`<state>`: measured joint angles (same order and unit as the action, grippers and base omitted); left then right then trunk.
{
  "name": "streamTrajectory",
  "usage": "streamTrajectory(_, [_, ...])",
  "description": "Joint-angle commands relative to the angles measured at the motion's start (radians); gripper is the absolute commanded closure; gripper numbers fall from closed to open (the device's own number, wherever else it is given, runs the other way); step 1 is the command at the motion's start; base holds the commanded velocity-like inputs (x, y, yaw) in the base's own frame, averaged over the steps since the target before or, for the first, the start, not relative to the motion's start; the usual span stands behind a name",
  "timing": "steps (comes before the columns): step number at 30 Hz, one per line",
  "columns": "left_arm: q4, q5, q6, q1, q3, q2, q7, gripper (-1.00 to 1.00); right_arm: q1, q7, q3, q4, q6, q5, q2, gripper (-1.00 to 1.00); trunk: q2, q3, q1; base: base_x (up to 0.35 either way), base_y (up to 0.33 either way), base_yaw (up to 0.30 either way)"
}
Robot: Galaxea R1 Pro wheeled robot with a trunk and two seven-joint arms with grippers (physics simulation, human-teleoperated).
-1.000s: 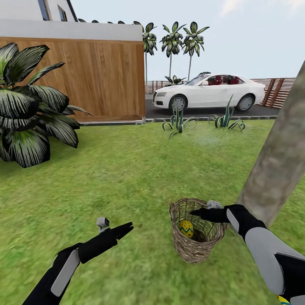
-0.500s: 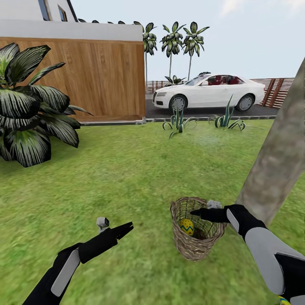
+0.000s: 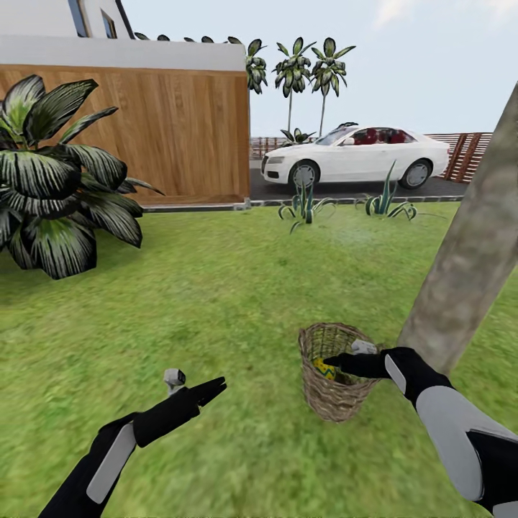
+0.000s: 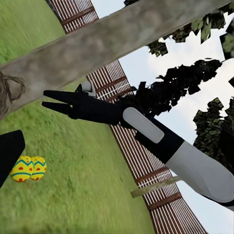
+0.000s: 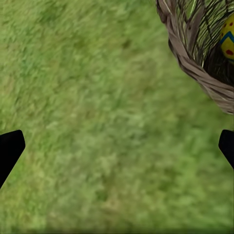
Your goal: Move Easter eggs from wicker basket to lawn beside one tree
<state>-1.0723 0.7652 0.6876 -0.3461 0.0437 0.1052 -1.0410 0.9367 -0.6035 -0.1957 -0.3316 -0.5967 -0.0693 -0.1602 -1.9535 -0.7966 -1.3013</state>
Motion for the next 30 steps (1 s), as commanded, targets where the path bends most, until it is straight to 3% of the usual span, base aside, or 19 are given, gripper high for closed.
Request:
streamTrajectory(1, [0.000,0.008,0.007,-0.001,0.002,0.001,0.001,-1.00,0.001,-0.005,-0.008,-0.001,-0.006,-0.007,0.001,-1.00,0.000,-0.001,0.000,-0.037,0.018,0.000])
streamTrajectory(21, [-0.001,0.008,0.007,-0.001,0.003,0.002,0.000,-1.00,0.001,-0.006,-0.008,-0.001,-0.006,-0.007,0.001,-1.00,0.000,-0.001,0.000,-0.003,0.002,0.000])
streamTrajectory(30, [0.000,0.008,-0.002,-0.001,0.004,0.002,-0.001,-1.00,0.001,-0.006,-0.008,-0.001,-0.005,-0.007,0.001,-1.00,0.000,-0.001,0.000,0.000,0.220,0.000])
